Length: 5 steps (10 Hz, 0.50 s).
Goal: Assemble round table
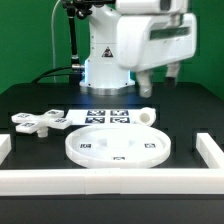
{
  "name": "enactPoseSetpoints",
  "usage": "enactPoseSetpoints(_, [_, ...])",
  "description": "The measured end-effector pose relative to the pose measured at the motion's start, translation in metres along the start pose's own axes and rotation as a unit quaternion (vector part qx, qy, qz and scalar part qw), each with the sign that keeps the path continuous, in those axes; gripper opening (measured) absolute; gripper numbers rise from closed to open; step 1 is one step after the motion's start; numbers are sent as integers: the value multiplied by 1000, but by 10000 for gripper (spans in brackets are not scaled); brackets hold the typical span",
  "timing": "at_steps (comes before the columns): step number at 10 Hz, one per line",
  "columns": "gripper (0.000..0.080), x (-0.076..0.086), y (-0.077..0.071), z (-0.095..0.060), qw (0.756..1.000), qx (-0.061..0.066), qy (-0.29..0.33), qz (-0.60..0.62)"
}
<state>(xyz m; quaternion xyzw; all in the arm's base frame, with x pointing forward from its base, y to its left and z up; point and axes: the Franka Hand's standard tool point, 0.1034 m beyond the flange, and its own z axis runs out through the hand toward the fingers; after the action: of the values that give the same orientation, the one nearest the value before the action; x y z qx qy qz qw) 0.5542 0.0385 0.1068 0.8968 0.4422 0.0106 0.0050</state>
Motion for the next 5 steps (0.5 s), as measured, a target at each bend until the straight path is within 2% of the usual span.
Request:
enactPoseSetpoints(2, [649, -28, 10, 23, 1000, 7, -4, -20])
enactPoseSetpoints(3, [649, -34, 13, 29, 1000, 11, -6, -18])
enactPoseSetpoints(5, [649, -32, 12, 28, 1000, 10, -5, -19])
